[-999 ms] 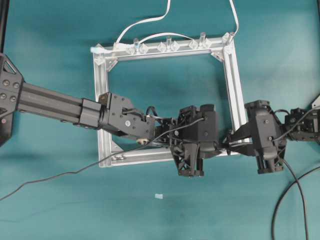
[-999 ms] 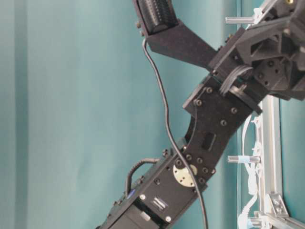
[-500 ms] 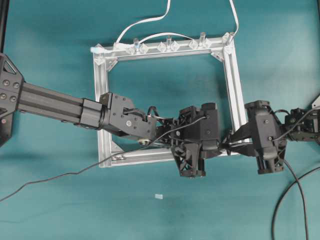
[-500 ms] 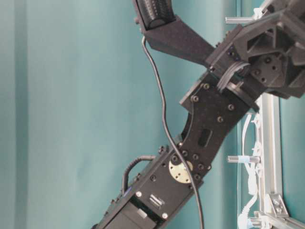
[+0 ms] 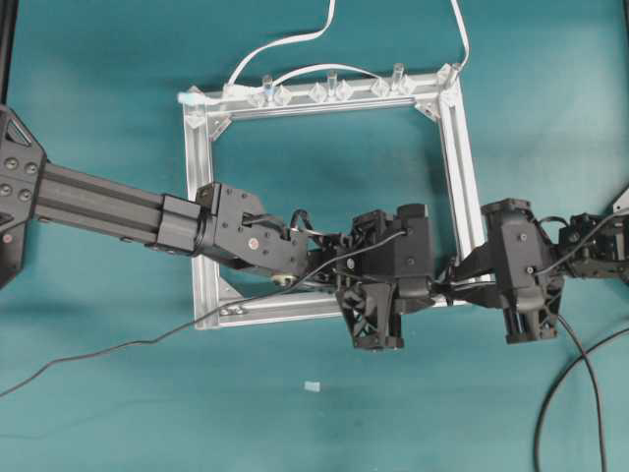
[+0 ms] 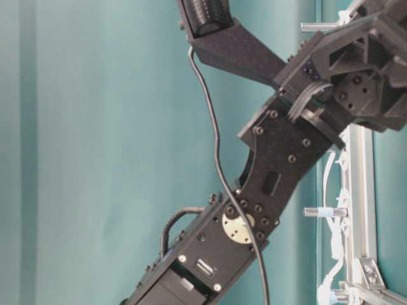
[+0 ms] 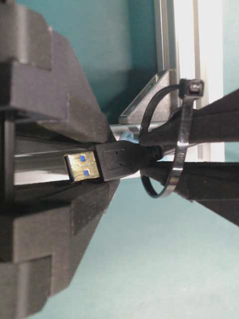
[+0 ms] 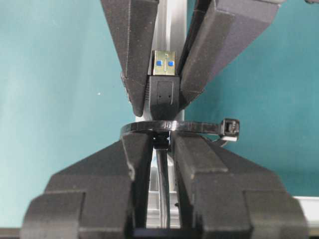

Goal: Insert the wire through the string loop located on the right side.
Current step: 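Open the right gripper and pull it back to the right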

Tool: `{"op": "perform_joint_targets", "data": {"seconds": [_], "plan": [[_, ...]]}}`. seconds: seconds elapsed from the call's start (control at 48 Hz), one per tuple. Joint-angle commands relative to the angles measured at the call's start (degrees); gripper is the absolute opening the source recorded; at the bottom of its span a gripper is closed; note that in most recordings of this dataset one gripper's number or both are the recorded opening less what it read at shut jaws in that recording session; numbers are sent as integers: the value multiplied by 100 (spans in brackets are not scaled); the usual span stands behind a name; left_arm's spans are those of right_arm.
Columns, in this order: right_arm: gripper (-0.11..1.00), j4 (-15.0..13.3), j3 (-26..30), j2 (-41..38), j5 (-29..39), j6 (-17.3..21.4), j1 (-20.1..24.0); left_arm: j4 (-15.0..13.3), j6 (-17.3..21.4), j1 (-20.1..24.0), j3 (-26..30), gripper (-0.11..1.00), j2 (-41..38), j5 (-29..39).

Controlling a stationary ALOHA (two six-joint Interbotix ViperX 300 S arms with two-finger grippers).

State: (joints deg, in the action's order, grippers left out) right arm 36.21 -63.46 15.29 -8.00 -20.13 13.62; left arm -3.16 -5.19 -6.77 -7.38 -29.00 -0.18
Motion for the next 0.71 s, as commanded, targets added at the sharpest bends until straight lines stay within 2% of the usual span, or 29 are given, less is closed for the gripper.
{"op": "perform_joint_targets", "data": {"seconds": [0.0,0.104,0.333,0.396,0.521,0.687], "plan": [[17,-18,70,70,26,62,-9,18,-44,-53,114,18,290,9],[13,-18,62,70,9,167,-9,9,-44,-53,114,18,290,9],[15,-18,-35,132,-88,149,-9,18,-44,-70,105,18,308,9],[29,-18,-88,185,-149,149,-9,18,-44,-70,97,18,316,9],[63,-18,-272,396,-246,149,-9,18,-44,-70,79,18,325,9],[65,-18,-510,791,-264,149,-9,9,-26,-70,44,18,352,88]]}}
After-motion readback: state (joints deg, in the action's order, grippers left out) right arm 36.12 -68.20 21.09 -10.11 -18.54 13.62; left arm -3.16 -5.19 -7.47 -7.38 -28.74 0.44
